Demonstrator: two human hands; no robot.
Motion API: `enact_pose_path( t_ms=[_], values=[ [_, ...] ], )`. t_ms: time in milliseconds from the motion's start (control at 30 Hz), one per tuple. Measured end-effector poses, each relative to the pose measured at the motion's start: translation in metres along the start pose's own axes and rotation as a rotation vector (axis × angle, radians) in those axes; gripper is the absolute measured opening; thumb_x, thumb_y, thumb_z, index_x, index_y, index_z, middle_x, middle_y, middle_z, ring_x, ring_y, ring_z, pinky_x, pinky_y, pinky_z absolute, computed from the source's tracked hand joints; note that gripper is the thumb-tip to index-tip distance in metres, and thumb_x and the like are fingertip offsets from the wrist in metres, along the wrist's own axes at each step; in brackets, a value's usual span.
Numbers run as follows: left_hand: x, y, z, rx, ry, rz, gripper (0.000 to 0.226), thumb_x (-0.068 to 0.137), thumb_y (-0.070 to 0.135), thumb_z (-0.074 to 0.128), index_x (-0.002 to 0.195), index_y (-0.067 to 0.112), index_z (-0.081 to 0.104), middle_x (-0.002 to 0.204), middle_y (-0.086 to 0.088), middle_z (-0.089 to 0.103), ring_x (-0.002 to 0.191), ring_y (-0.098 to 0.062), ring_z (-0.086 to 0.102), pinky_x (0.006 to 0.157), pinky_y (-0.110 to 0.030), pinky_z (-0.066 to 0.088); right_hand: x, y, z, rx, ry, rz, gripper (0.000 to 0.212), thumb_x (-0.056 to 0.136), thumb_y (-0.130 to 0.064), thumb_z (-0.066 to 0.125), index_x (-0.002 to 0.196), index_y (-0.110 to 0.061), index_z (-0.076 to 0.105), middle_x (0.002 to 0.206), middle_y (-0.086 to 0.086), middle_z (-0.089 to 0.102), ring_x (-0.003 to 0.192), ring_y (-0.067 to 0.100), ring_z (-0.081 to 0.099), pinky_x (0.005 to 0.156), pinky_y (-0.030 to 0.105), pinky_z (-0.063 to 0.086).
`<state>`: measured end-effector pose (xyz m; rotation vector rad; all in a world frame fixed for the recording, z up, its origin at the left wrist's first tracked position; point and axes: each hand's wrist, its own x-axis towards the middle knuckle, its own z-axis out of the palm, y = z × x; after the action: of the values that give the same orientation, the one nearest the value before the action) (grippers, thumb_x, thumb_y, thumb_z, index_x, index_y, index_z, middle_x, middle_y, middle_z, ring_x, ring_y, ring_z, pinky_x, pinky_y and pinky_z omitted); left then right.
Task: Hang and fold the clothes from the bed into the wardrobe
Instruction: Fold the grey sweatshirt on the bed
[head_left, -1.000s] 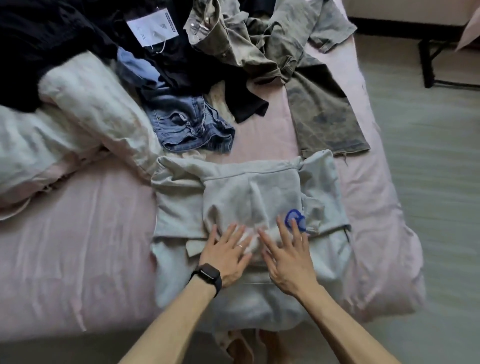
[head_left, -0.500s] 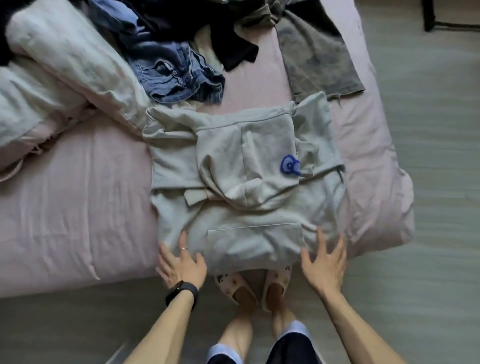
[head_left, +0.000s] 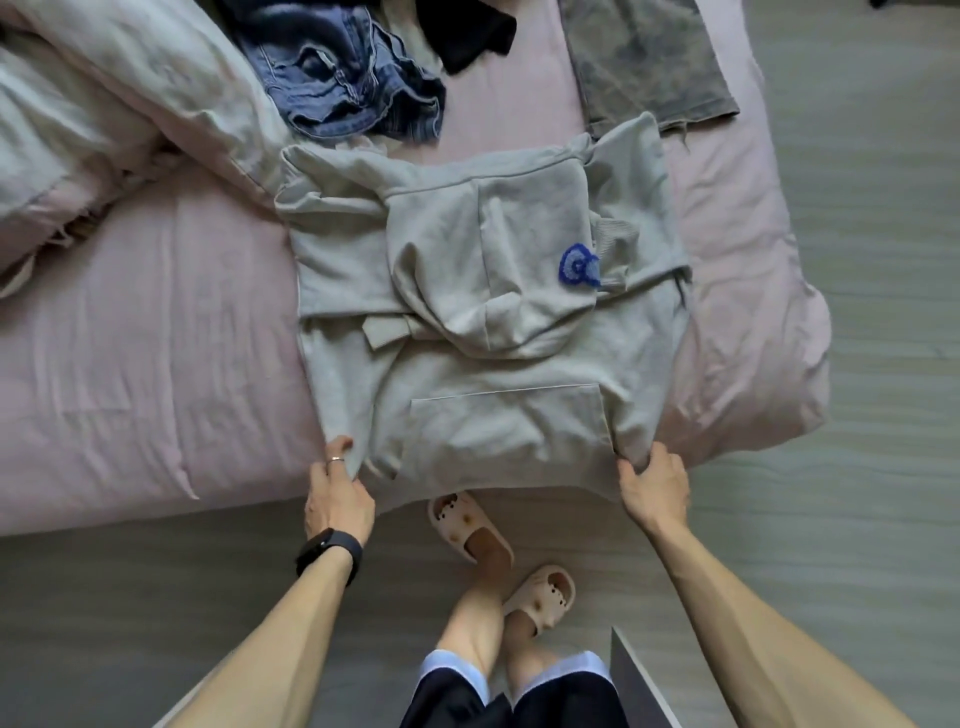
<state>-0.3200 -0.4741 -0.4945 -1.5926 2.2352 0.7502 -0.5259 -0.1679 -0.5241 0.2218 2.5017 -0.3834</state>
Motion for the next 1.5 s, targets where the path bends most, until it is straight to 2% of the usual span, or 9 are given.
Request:
enact_pose_path(
  t_ms=[167, 300, 533, 667, 833, 1033, 1133, 1367, 1500],
  values=[
    [-0.009, 0.004, -0.004, -0.155, -0.022, -0.107, 0.063, 0.092, 0.007, 0.054, 0.145, 0.031, 0.030, 0.130, -0.021, 0.055, 0.108, -0.047, 0.057, 0.090, -0.046, 0.045, -0.018, 0.016, -0.004, 0.193, -0.069, 0.051, 0.020, 0.097, -0.027, 0.053, 0.097, -0.010, 0.042, 0.095, 0.021, 0.059, 0.095, 0.044, 0.059, 0.072, 0.039, 0.036],
    [-0.022, 0.002, -0.011, -0.078, -0.093, -0.078, 0.073, 0.097, 0.015, 0.052, 0.154, 0.041, 0.014, 0.110, -0.025, 0.062, 0.096, -0.044, 0.062, 0.078, -0.042, 0.046, -0.031, 0.024, -0.013, 0.202, -0.014, 0.019, 0.023, 0.097, -0.025, 0.054, 0.104, -0.016, 0.035, 0.099, 0.026, 0.062, 0.088, 0.045, 0.060, 0.071, 0.041, 0.037],
    [-0.085, 0.007, -0.028, -0.002, -0.098, 0.131, 0.034, 0.102, 0.019, 0.034, 0.123, 0.037, 0.054, 0.103, -0.003, 0.039, 0.075, -0.034, 0.052, 0.073, -0.038, 0.041, -0.090, 0.027, -0.051, 0.203, -0.024, -0.253, 0.047, 0.094, -0.016, 0.057, 0.136, -0.016, 0.036, 0.130, 0.018, 0.053, 0.111, 0.039, 0.056, 0.089, 0.042, 0.044],
    [-0.109, 0.019, -0.036, -0.143, -0.139, 0.097, 0.036, 0.092, 0.001, 0.040, 0.108, 0.021, 0.065, 0.115, -0.009, 0.043, 0.084, -0.032, 0.057, 0.082, -0.033, 0.046, -0.115, 0.019, -0.072, 0.254, -0.051, -0.303, 0.057, 0.093, -0.011, 0.050, 0.145, -0.027, 0.034, 0.116, 0.009, 0.047, 0.101, 0.030, 0.051, 0.085, 0.035, 0.039],
    [-0.122, 0.023, -0.053, -0.184, -0.274, -0.023, 0.038, 0.091, 0.001, 0.043, 0.094, 0.020, 0.076, 0.118, -0.008, 0.068, 0.113, -0.028, 0.060, 0.087, -0.024, 0.043, -0.126, 0.015, -0.086, 0.215, -0.109, -0.277, 0.026, 0.100, -0.014, 0.046, 0.112, -0.024, 0.067, 0.107, 0.011, 0.071, 0.101, 0.032, 0.063, 0.079, 0.029, 0.041],
    [-0.139, 0.014, -0.075, -0.068, -0.200, 0.027, 0.023, 0.093, 0.011, 0.049, 0.110, 0.024, 0.057, 0.129, -0.006, 0.042, 0.090, -0.026, 0.052, 0.082, -0.029, 0.039, -0.139, 0.015, -0.096, 0.123, -0.086, -0.280, 0.030, 0.096, -0.017, 0.054, 0.125, -0.013, 0.059, 0.122, 0.016, 0.054, 0.113, 0.034, 0.055, 0.097, 0.035, 0.041],
    [-0.151, 0.007, -0.084, -0.022, -0.195, 0.060, 0.024, 0.090, 0.003, 0.049, 0.105, 0.022, 0.055, 0.121, -0.006, 0.035, 0.082, -0.027, 0.052, 0.076, -0.031, 0.042, -0.149, 0.017, -0.108, 0.107, -0.045, -0.269, 0.032, 0.093, -0.010, 0.051, 0.124, -0.017, 0.059, 0.115, 0.011, 0.047, 0.102, 0.034, 0.055, 0.095, 0.036, 0.043],
    [-0.156, 0.011, -0.132, 0.149, -0.054, 0.170, 0.027, 0.087, 0.000, 0.045, 0.103, 0.020, 0.052, 0.135, -0.007, 0.028, 0.107, -0.035, 0.047, 0.086, -0.042, 0.049, -0.153, -0.010, -0.154, 0.178, 0.101, -0.191, 0.026, 0.087, -0.003, 0.051, 0.103, -0.014, 0.068, 0.110, 0.011, 0.045, 0.091, 0.040, 0.058, 0.091, 0.045, 0.051],
    [-0.128, 0.052, -0.176, -0.104, 0.084, 0.169, 0.032, 0.082, -0.007, 0.050, 0.098, 0.020, 0.057, 0.147, -0.004, 0.022, 0.102, -0.036, 0.055, 0.088, -0.041, 0.049, -0.136, -0.059, -0.188, 0.271, 0.177, -0.196, 0.028, 0.085, 0.000, 0.057, 0.111, -0.007, 0.067, 0.121, 0.016, 0.044, 0.089, 0.027, 0.051, 0.084, 0.025, 0.042]
  ],
)
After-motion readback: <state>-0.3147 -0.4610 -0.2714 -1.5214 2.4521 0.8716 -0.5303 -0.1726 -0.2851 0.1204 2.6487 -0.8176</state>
